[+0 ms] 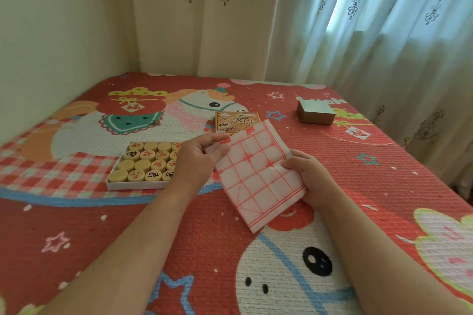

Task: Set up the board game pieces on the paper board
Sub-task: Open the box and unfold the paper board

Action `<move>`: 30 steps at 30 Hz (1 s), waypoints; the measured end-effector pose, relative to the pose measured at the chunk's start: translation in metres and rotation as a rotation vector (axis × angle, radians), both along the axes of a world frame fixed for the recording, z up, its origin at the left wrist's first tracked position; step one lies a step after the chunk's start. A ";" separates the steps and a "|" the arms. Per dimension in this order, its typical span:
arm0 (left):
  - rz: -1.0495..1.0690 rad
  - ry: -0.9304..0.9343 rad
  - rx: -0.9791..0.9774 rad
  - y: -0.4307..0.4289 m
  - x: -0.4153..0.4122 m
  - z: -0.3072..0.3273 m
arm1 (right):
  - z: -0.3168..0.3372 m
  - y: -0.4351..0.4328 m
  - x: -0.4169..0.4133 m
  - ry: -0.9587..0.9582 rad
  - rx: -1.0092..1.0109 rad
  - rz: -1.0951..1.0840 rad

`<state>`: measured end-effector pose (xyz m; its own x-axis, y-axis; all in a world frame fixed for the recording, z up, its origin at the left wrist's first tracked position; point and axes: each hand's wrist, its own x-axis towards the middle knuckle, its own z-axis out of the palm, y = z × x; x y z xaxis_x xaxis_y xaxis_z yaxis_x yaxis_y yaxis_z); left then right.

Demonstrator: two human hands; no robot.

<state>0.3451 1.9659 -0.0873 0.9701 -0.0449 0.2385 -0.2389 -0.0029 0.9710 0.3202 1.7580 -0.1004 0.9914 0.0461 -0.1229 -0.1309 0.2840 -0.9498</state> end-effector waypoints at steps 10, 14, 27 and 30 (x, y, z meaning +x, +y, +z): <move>0.115 -0.228 0.260 -0.001 0.002 -0.007 | 0.000 0.000 0.001 0.013 -0.019 -0.020; 0.232 -0.337 0.392 0.000 0.003 -0.010 | 0.000 0.000 0.001 0.015 -0.020 -0.006; 0.100 -0.185 0.392 -0.004 -0.001 -0.009 | 0.000 0.001 0.001 -0.009 -0.045 -0.018; 0.060 -0.122 0.328 -0.003 0.000 -0.008 | 0.000 0.000 0.001 -0.016 -0.048 -0.008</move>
<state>0.3450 1.9627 -0.0952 0.9387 -0.0826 0.3347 -0.3428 -0.3276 0.8804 0.3210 1.7585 -0.1002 0.9936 0.0324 -0.1084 -0.1130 0.2391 -0.9644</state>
